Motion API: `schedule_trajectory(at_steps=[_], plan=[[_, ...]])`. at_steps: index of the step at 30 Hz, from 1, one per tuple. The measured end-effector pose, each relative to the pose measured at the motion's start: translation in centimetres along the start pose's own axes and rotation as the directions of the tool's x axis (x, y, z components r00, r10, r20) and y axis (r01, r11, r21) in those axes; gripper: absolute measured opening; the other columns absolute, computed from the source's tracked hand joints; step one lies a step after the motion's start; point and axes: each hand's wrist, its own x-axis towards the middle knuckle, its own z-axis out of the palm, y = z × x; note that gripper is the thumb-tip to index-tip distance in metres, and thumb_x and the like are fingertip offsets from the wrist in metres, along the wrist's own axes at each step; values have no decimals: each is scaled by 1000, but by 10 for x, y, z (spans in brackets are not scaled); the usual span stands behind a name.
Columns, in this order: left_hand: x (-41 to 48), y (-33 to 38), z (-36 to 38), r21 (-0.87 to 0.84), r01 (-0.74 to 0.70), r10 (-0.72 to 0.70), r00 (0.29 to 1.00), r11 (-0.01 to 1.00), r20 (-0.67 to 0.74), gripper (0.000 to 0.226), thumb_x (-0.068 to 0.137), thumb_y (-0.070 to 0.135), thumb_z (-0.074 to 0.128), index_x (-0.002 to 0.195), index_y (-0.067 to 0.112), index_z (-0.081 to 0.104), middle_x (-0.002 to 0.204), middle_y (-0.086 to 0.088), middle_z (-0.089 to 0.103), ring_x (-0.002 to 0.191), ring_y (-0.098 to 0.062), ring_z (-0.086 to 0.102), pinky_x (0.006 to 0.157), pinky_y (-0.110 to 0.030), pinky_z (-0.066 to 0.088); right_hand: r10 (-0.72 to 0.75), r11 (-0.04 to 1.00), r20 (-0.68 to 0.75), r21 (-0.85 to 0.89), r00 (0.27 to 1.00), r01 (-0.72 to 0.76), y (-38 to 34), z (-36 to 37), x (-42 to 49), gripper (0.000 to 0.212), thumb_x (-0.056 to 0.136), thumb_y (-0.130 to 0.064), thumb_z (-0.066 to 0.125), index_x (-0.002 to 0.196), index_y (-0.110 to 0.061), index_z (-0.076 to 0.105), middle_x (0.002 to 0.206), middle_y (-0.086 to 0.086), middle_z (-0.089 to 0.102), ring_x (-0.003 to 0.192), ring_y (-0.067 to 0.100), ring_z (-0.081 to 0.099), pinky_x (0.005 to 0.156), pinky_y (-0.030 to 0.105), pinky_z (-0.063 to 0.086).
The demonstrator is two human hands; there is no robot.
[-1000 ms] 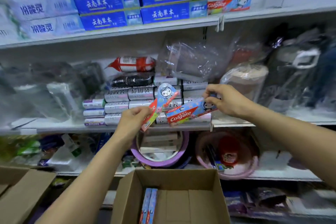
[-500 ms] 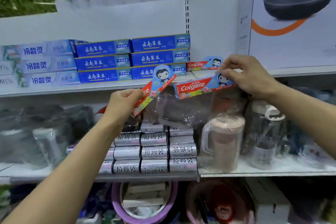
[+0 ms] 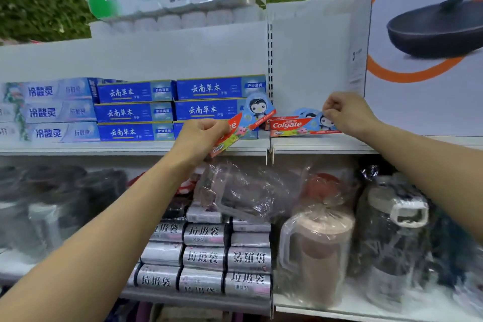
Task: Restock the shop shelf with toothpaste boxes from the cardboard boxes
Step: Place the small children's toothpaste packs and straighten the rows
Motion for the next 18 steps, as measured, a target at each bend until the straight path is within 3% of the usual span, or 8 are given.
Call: schedule_trajectory(at_steps=[6,9,10,12,15,18], plan=[[20,8,29,92,-49,44,998,995,49,17,86,29,64,80,19,76,69,3,67,57,-11,54,46,-24,41,37,998,106,-53,994,-32,18,16,28,10,86,-5,56,85,-12,63,100,10,68,87,24,58,75,32,46],[26,10,40,113,-72,65,996,991,64,16,86,28,65,83,19,77,73,3,69,59,-8,57,45,-21,43,-45,997,2,-60,999,45,14,11,21,15,93,-31,55,104,-23,60,113,-4,61,96,18,57,83,37,47],[28,12,44,124,-86,77,994,989,75,16,87,28,65,84,18,77,74,2,69,59,-7,57,45,-20,44,-90,996,-38,14,995,90,9,7,16,22,93,-38,54,110,-25,59,113,-7,59,96,16,56,82,36,47],[32,18,53,139,-129,114,987,982,113,16,88,27,64,87,17,77,75,1,69,58,-5,56,46,-18,44,-164,951,25,271,986,151,-5,-2,4,28,92,-42,56,114,-26,61,108,-8,59,89,12,55,75,25,46],[39,29,70,148,-197,172,970,969,171,15,88,23,64,92,15,76,73,2,66,52,-1,52,46,-17,44,-287,915,170,341,943,217,-11,-14,-10,16,85,-33,69,98,-24,68,94,-4,66,75,12,51,71,23,44],[49,33,88,175,-241,206,959,955,194,18,86,25,69,100,14,73,83,-2,68,64,-8,59,52,-20,50,-227,927,129,331,965,174,2,-25,-10,8,77,-21,76,79,-20,68,79,2,68,66,14,53,58,27,45]])
